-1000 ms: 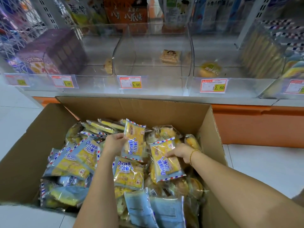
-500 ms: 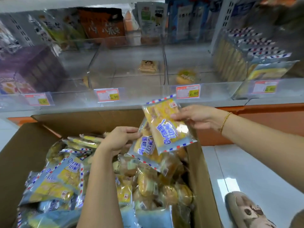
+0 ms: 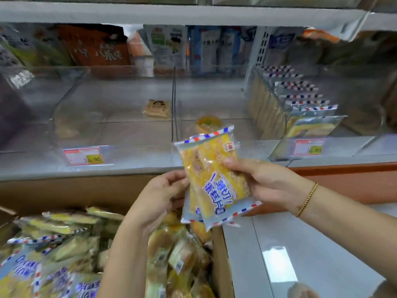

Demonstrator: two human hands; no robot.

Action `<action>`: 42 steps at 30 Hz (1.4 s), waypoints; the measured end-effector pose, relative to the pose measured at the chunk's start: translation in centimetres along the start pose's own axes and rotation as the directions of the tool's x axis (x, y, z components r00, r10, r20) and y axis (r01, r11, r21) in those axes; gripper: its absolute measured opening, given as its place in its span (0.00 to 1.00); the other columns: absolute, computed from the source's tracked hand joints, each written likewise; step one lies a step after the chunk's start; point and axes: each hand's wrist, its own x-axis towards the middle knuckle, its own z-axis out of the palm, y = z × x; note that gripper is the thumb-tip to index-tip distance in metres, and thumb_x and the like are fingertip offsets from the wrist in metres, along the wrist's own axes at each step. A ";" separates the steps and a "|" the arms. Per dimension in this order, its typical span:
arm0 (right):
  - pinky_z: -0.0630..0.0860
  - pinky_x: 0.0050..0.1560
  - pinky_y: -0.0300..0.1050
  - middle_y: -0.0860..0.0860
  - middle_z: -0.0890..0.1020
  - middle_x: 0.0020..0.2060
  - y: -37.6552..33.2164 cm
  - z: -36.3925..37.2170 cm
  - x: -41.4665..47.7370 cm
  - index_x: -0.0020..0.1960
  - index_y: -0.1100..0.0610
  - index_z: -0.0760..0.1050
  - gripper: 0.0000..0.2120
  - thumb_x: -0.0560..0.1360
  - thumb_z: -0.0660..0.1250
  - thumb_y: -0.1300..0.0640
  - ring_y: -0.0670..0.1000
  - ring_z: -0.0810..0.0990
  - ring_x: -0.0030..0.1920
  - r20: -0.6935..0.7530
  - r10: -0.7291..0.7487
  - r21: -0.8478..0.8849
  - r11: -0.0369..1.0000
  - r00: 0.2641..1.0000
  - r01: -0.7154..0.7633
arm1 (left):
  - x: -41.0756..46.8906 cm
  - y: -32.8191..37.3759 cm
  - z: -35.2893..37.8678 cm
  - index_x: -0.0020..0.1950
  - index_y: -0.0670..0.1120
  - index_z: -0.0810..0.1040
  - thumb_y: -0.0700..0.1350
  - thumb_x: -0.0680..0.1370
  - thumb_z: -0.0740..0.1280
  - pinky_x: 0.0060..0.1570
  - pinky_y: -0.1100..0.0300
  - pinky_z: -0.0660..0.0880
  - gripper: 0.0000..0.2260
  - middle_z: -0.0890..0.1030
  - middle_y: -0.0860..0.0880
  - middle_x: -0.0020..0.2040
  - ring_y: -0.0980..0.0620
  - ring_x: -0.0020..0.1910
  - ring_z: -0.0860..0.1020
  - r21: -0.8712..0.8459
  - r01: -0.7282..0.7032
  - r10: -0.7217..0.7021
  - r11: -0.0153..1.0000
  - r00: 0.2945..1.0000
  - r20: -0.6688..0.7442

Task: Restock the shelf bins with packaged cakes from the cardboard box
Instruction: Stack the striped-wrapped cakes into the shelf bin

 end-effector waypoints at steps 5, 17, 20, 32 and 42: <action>0.83 0.41 0.50 0.62 0.84 0.49 -1.1 0.3 -0.2 0.53 0.66 0.79 0.23 0.60 0.73 0.60 0.55 0.84 0.41 -0.075 -0.088 -0.018 0.996 0.993 0.087 | -0.4 1.3 2.0 0.40 0.46 0.84 0.60 0.71 0.58 0.30 0.63 0.76 0.21 0.80 0.47 0.36 0.54 0.31 0.76 -0.013 0.012 -0.012 1.000 0.999 0.036; 0.82 0.43 0.45 0.65 0.80 0.57 -5.2 -2.9 -6.7 0.66 0.74 0.66 0.28 0.68 0.68 0.75 0.55 0.84 0.46 0.137 -0.132 -0.384 0.907 0.982 0.176 | -3.3 2.8 8.9 0.58 0.42 0.78 0.49 0.65 0.72 0.45 0.52 0.79 0.24 0.85 0.43 0.50 0.47 0.44 0.83 0.101 -0.014 0.023 0.995 0.996 -0.087; 0.82 0.41 0.42 0.60 0.82 0.46 -5.9 -5.2 -9.1 0.62 0.66 0.72 0.32 0.58 0.75 0.67 0.50 0.84 0.40 0.161 -0.138 -0.447 0.873 0.977 0.197 | -4.2 3.4 12.1 0.57 0.44 0.79 0.49 0.64 0.73 0.53 0.46 0.76 0.22 0.85 0.44 0.50 0.46 0.47 0.83 0.194 -0.031 0.049 0.980 0.995 -0.088; 0.79 0.55 0.51 0.54 0.84 0.53 -8.8 -13.6 -13.6 0.60 0.61 0.75 0.28 0.62 0.77 0.58 0.54 0.83 0.53 0.205 -0.160 -0.568 0.784 0.965 0.251 | -2.3 5.9 22.1 0.54 0.38 0.78 0.38 0.67 0.68 0.39 0.53 0.82 0.15 0.84 0.40 0.45 0.48 0.37 0.84 0.110 0.009 -0.003 0.994 0.999 -0.049; 0.80 0.44 0.46 0.56 0.85 0.42 -14.9 -22.2 -14.3 0.51 0.64 0.80 0.12 0.68 0.74 0.67 0.52 0.83 0.39 -0.197 -0.437 -0.467 0.829 0.877 0.308 | 6.3 8.7 25.6 0.65 0.41 0.77 0.53 0.69 0.75 0.60 0.53 0.75 0.29 0.81 0.46 0.58 0.47 0.56 0.80 0.639 0.001 0.152 0.769 0.971 -0.184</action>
